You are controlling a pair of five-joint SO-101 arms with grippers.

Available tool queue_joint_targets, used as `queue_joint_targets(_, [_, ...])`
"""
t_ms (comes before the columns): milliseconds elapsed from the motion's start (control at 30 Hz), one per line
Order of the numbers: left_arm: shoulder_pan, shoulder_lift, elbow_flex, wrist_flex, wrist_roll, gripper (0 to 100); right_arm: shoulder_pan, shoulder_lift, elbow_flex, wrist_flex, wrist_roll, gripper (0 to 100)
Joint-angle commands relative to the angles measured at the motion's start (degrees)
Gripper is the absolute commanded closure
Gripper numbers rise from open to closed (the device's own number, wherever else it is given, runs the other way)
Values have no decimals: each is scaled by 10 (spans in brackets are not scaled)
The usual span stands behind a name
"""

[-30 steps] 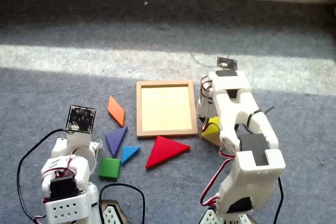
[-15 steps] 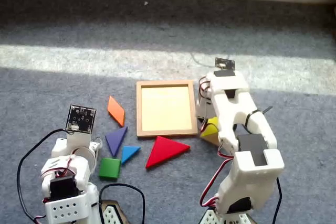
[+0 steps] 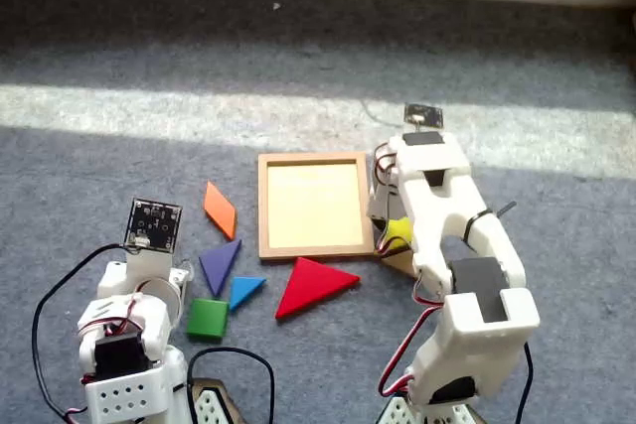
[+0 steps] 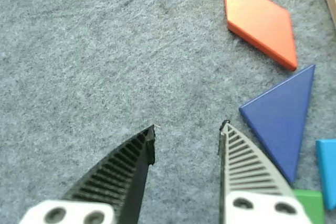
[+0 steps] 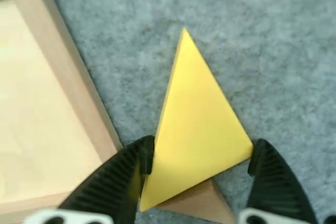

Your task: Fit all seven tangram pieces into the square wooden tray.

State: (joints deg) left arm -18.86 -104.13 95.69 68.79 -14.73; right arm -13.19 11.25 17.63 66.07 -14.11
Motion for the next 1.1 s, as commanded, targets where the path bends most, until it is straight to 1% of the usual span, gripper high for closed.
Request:
queue_joint_targets(0, [9, -4, 3, -2, -4, 787, 5, -83, -4, 5, 27, 760])
queue_joint_targets(167, [9, -4, 3, -2, -4, 787, 5, -153, 31, 2, 40, 760])
queue_joint_targets(233, [9, -4, 3, -2, -4, 787, 4, -176, 36, 5, 60, 760])
queue_joint_targets(367, [9, -4, 3, -2, -4, 787, -7, -195, 37, 2, 69, 760])
queue_joint_targets(533, [9, -4, 3, -2, -4, 787, -8, -145, 33, 2, 69, 745])
queue_joint_targets(633, [9, -4, 3, -2, -4, 787, -7, -90, 33, 2, 72, 679])
queue_joint_targets(733, [9, -4, 3, -2, -4, 787, -7, -48, 23, -12, 99, 632])
queue_joint_targets(933, [9, -4, 3, -2, -4, 787, 11, 2, -8, -31, 105, 634])
queue_joint_targets(1067, [9, -4, 3, -2, -4, 787, 8, 29, -15, -35, 105, 634])
